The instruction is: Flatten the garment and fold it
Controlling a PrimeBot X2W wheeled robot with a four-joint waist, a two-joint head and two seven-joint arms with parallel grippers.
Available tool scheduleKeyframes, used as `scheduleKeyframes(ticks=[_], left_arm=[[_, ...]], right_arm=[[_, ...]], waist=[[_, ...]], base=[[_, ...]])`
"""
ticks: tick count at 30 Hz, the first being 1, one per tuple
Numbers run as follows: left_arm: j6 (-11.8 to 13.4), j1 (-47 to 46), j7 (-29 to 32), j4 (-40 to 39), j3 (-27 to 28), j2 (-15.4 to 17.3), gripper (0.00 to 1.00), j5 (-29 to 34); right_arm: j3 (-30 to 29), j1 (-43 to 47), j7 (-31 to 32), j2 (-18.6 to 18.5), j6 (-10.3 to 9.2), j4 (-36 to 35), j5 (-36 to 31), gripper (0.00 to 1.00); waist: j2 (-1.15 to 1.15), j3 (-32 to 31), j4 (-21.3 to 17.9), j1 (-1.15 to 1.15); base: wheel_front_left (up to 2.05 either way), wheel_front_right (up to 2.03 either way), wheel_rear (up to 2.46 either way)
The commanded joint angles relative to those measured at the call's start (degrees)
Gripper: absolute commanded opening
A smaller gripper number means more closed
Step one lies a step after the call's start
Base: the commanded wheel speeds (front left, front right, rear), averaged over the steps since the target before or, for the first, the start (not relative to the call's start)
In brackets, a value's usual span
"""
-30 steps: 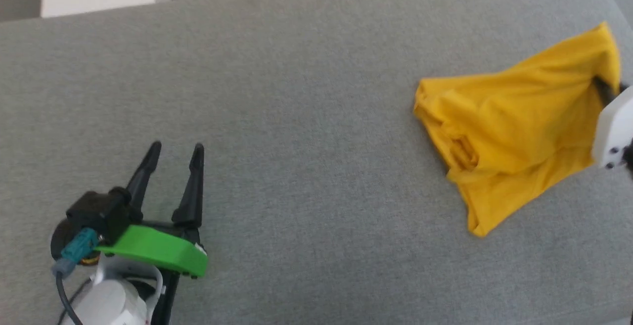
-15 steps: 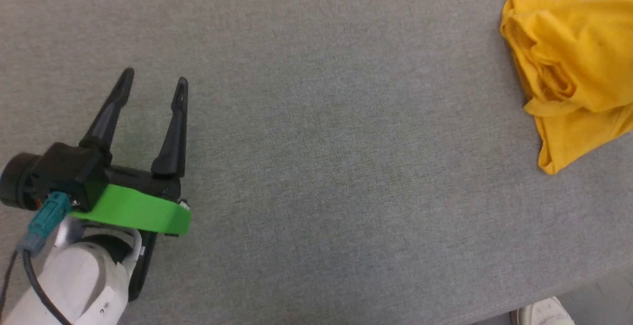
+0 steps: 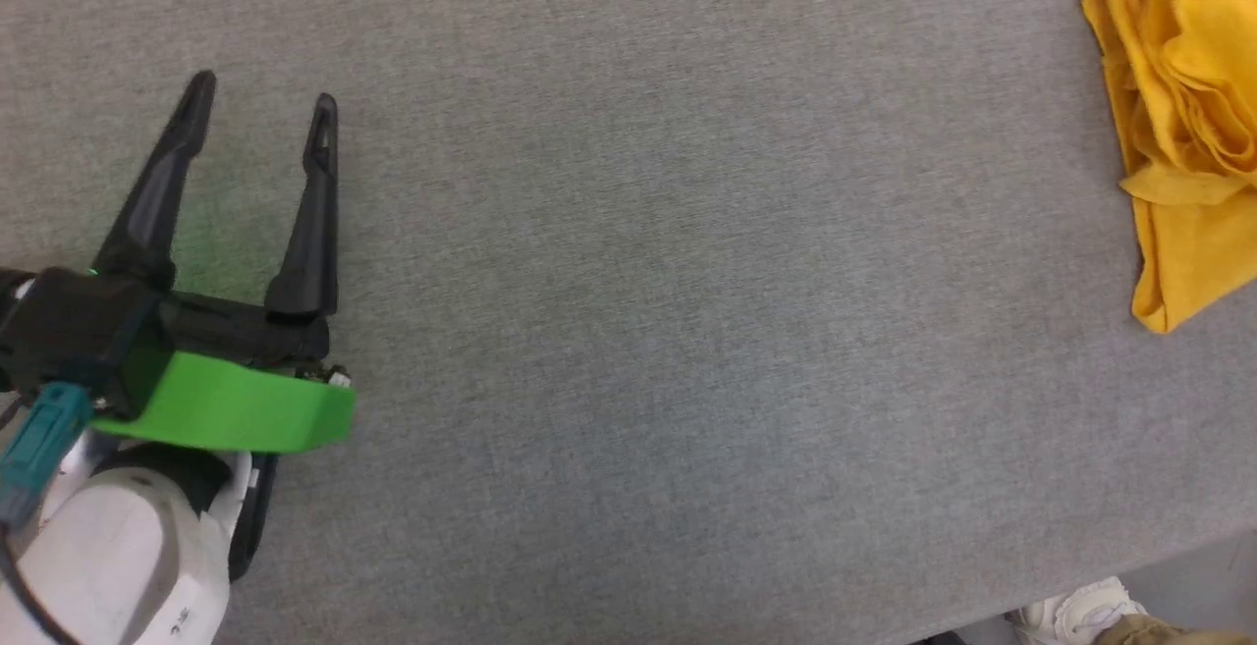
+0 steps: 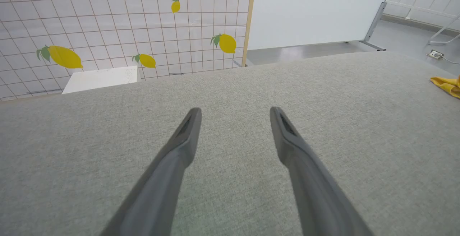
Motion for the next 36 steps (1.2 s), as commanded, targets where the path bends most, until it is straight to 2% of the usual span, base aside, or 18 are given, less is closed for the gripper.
scheduleKeyframes(ticks=[1, 6, 12, 18, 26, 31, 36], left_arm=[[0.2, -1.0, -0.7, -0.4, 0.4, -0.1, 1.0, -0.1], [-0.2, 0.0, -2.0, -0.1, 0.5, 0.1, 1.0, -0.6], [0.6, 2.1, -4.5, 2.2, 0.9, -1.9, 1.0, -2.4], [0.2, 5.5, -7.9, 6.5, 0.1, -4.6, 1.0, -4.8], [-2.0, 11.2, -12.1, 13.2, -1.8, -9.6, 1.0, -9.1], [-2.3, 14.0, -13.3, 15.9, -1.4, -12.0, 1.0, -10.2], [-1.3, 16.2, -13.7, 18.3, -1.7, -12.3, 1.0, -8.4]], right_arm=[[-0.3, -1.2, -0.8, 0.4, -0.11, 0.9, -0.7, 1.0], [-0.6, -2.2, -3.3, 0.7, -0.11, 4.1, -2.7, 1.0], [-0.7, -1.6, -5.4, 0.7, -0.11, 5.6, -2.9, 1.0], [-2.3, 2.3, -7.4, 2.1, -0.11, 5.3, -1.9, 1.0], [-5.7, 13.0, -11.8, 10.8, -0.11, -0.4, 2.9, 1.0], [-3.1, 21.7, -15.0, 16.7, -0.11, -8.7, 5.4, 1.0], [0.5, 29.0, -16.4, 21.0, -0.11, -17.5, 8.0, 1.0]], waist=[[0.0, -0.1, 0.2, -0.01], [0.0, -2.0, 0.3, -0.01], [0.0, -6.9, 0.9, -0.01], [0.0, -14.2, 2.6, -0.01], [0.0, -25.5, 6.6, -0.01], [0.0, -30.8, 9.2, -0.01], [0.0, -33.9, 11.3, -0.01]], base=[[0.0, 0.0, 0.0], [0.0, 0.0, 0.0], [0.0, 0.0, 0.0], [0.0, 0.0, 0.0], [0.0, 0.0, 0.0], [0.0, 0.0, 0.0], [0.0, 0.0, 0.0]])
